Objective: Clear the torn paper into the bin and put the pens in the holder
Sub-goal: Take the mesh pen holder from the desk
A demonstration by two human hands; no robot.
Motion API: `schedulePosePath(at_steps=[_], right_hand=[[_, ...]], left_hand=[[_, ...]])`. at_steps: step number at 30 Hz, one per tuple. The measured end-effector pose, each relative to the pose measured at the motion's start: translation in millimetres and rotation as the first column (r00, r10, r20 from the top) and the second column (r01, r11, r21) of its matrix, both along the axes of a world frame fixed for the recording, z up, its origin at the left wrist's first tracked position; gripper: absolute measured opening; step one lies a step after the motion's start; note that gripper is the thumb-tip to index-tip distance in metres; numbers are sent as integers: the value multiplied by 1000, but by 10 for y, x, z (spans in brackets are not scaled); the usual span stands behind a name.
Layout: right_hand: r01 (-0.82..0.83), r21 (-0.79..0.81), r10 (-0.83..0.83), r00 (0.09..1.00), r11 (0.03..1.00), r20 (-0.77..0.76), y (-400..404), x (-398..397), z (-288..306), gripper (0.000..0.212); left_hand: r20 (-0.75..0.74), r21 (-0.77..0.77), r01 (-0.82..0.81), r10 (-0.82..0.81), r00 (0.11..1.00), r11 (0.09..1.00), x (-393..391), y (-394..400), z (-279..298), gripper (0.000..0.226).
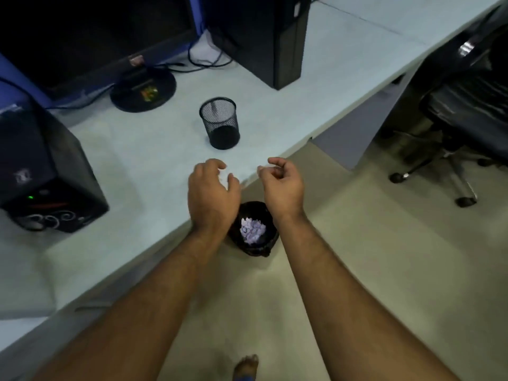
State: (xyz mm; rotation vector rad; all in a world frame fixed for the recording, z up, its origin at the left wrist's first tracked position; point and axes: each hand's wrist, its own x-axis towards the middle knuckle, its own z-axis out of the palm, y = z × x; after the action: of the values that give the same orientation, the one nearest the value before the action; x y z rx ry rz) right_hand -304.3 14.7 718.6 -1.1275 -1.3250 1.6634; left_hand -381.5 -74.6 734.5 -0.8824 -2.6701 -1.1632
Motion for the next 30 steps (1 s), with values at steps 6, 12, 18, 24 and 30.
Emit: schedulePosePath(at_steps=[6, 12, 18, 24, 30], right_hand=[[-241, 264, 132, 919, 934, 372, 190, -760, 138, 92], [-301, 313, 171, 908, 901, 382, 437, -1477, -35, 115], [-227, 304, 134, 945, 925, 298, 469, -1766, -137, 87], [-194, 257, 130, 961, 947, 246, 295, -1437, -61, 91], [-67, 215, 35, 988, 974, 150, -4, -727, 157, 89]], left_hand=[[-51, -452, 10, -37, 998, 892, -962, -94, -529, 71], [-140, -558, -12, -80, 987, 830, -1009, -120, -709, 76], [-132, -587, -16, -76, 988, 809, -1036, -128, -758, 75], [-132, -591, -3, -94, 987, 807, -1040, -120, -732, 76], [-111, -398, 118, -176, 978, 910, -1037, -165, -643, 59]])
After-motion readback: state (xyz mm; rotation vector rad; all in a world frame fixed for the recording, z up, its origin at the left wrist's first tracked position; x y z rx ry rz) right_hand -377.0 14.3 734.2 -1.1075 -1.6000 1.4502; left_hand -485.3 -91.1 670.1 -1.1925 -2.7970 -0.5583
